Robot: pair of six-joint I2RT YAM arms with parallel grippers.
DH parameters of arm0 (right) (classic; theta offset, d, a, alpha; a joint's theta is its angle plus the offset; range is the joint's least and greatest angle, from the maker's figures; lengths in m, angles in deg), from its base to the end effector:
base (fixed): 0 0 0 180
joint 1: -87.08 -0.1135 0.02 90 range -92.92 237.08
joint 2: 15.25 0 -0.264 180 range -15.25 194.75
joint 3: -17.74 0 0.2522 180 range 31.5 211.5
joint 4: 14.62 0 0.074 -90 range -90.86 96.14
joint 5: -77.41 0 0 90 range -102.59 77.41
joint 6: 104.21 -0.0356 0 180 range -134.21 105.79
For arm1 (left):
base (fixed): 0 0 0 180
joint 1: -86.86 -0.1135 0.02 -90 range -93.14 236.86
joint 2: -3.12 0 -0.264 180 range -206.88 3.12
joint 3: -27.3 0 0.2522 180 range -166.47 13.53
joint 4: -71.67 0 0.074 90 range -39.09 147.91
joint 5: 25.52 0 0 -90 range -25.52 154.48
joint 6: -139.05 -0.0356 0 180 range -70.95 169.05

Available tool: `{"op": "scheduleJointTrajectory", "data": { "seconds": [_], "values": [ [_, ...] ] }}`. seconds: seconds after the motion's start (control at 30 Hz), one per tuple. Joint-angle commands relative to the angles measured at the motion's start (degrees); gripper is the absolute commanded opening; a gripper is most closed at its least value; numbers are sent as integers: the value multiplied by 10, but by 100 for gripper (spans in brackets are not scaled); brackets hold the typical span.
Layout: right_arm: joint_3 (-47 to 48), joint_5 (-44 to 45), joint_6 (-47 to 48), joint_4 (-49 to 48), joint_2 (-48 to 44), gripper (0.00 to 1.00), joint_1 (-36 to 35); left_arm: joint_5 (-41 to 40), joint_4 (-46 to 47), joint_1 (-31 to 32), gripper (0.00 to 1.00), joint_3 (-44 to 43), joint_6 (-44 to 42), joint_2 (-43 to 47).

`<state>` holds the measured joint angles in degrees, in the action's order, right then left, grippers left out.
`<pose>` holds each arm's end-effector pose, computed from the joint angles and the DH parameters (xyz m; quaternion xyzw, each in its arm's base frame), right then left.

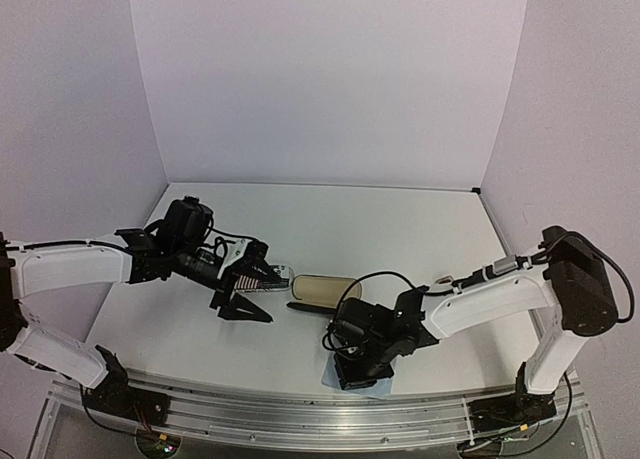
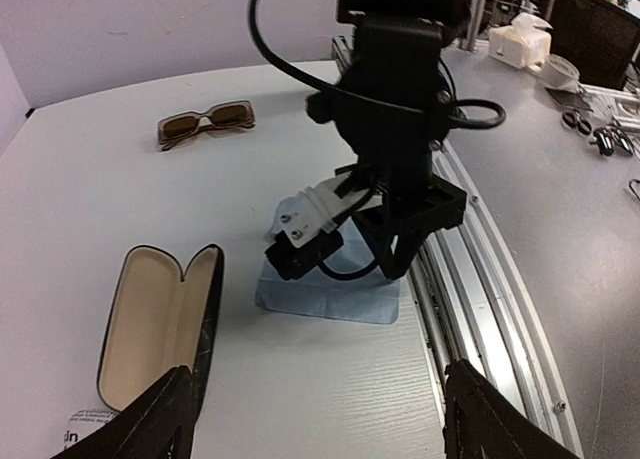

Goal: Organize the sunglasses
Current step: Adjust the glasses cleaning cloth at the center of the board, then fold the glasses cleaning cloth at the center of the board.

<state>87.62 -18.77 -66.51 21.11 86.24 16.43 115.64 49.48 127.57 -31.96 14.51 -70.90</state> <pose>0.1056 0.3122 0.1391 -0.1666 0.9649 0.1976 0.0472 0.1852 -0.1959 0.2451 0.6454 0.5215 -0.4074 0.3814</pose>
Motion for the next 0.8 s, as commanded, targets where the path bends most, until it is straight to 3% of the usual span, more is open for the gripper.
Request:
{"op": "scheduleJointTrajectory", "data": {
  "seconds": [0.0, 0.23, 0.5, 0.77],
  "values": [
    [31, 12, 51, 4, -56, 4, 6, -17, -35, 41, 70, 1, -89, -32],
    [-50, 42, 25, 83, -169, 31, 116, -106, -29, 143, 47, -57, -139, -180],
    [-98, 40, 25, 148, -208, 42, 119, -174, -2, 235, 52, -101, -231, -282],
    [-86, 27, 66, 148, -198, 42, 120, -212, -7, 248, 57, -145, -248, -355]
  ]
}}
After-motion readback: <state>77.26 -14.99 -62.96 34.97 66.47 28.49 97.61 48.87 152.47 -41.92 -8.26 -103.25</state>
